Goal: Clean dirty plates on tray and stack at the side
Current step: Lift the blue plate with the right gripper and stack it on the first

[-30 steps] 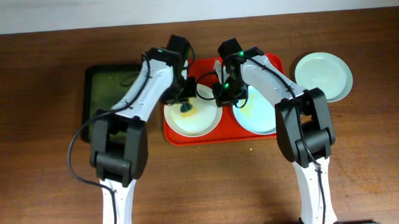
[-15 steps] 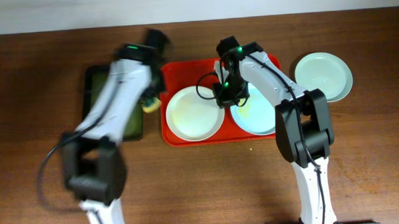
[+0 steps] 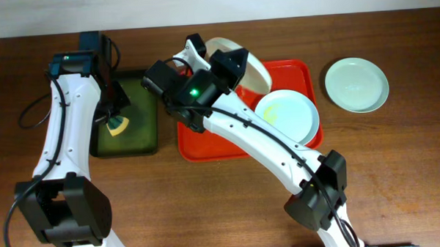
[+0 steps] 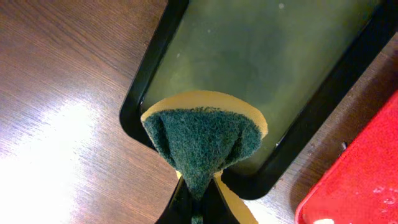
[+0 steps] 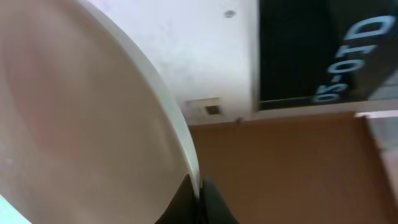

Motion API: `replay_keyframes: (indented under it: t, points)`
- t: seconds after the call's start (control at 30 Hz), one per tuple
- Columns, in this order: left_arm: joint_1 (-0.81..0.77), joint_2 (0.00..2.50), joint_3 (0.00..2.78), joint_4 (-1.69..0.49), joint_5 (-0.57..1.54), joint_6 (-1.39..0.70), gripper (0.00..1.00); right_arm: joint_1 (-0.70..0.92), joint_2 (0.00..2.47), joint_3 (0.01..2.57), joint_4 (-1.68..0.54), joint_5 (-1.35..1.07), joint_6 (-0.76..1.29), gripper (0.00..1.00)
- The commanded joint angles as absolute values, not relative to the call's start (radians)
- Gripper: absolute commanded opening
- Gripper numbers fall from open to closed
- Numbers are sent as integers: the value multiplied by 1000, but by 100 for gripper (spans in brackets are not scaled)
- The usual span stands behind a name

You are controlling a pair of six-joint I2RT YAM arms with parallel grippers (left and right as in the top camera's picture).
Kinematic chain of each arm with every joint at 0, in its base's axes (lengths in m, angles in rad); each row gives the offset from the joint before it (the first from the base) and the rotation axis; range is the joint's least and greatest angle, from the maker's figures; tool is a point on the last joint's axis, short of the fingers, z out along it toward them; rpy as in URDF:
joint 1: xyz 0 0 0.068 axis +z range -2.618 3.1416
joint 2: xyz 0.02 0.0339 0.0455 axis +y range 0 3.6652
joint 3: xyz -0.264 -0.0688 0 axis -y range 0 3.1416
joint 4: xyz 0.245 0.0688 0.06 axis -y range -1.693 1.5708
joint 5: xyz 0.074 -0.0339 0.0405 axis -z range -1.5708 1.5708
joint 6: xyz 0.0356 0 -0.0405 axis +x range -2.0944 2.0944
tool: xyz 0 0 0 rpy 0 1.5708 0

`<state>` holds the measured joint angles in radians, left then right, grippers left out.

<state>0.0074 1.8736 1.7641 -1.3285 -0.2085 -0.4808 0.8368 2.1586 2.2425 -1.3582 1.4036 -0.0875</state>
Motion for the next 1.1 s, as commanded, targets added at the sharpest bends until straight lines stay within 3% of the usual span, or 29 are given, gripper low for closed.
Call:
replay_keyframes:
  t: [0.0,0.1,0.17,0.23,0.3,0.4,0.5,0.67,0.7,0.73,0.87,0.9,0.93,1.07]
  points:
    - [12,1873,1760,-1325,-200,-493,0,838,2138,2263,-1357,1515,-123,4]
    - [12,1873,1760,-1326,-195,-493,0,732,2144,2221,-1282,947,137,4]
    - [12,1873,1757,-1325,-178,-493,0,446,2155,2163,-1254,301,136,4]
    - [12,1873,1755,-1318,-178,-493,0,243,2155,2163,-1264,-28,136,4]
    - [11,1873,1755,-1318,-178,-493,0,-22,2155,2156,-1300,-212,136,4]
    - [11,1873,1755,-1309,-168,-493,0,-371,2156,2144,-1347,-214,136,4]
    - [11,1873,1755,-1302,-147,-493,0,-517,2156,2114,-1311,-213,136,4]
    - [11,1873,1755,-1295,-134,-493,0,-505,2157,1868,-989,-213,136,10]
    - [11,1873,1755,-1295,-134,-493,0,-490,2157,1855,-960,-213,136,36]
    - [11,1873,1755,-1295,-134,-493,0,-484,2155,1861,-962,-214,136,40]
    - [11,1873,1755,-1295,-134,-493,0,-484,2081,1943,-1089,-214,136,41]
    - [11,1873,1755,-1295,-134,-493,0,-472,2020,1943,-1113,-247,142,55]
    - [11,1873,1755,-1295,-134,-493,0,-438,1977,1943,-1155,-298,144,61]
    - [9,1873,1755,-1296,-134,-493,0,-177,2004,1858,-1226,-224,-52,58]
